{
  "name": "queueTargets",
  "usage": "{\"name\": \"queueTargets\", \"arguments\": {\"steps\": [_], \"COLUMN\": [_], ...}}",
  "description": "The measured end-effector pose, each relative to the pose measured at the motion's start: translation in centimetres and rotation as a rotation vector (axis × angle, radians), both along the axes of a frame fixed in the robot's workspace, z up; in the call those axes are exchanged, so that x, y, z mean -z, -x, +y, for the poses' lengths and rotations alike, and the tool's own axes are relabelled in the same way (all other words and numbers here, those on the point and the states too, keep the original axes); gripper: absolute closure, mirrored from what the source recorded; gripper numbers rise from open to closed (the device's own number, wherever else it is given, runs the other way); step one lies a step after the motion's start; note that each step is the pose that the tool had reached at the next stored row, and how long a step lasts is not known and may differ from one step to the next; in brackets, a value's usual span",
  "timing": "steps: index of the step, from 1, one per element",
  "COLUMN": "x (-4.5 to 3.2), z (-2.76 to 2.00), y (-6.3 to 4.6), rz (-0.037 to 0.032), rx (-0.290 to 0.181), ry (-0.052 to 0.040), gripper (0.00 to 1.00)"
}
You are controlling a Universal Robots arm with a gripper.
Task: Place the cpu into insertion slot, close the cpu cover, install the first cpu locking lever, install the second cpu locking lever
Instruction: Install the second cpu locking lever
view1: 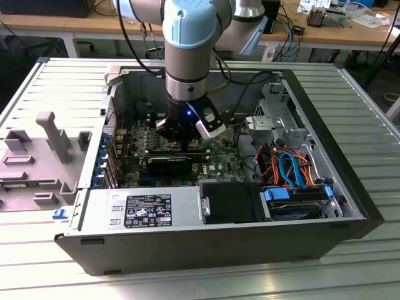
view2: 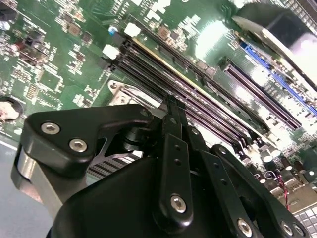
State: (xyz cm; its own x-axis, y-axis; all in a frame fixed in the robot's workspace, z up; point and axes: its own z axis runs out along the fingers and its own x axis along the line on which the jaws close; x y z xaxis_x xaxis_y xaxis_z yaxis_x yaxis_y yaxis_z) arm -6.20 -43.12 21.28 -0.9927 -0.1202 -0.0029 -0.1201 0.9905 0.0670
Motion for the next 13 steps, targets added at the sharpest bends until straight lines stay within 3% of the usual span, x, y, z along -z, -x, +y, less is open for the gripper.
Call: {"name": "queueTargets", "arguments": {"steps": [13], "x": [0.32], "z": [-0.01], "y": [2.9], "rz": [0.0001], "rx": [-0.024], "ry": [-0.0063], "gripper": [0.89]}}
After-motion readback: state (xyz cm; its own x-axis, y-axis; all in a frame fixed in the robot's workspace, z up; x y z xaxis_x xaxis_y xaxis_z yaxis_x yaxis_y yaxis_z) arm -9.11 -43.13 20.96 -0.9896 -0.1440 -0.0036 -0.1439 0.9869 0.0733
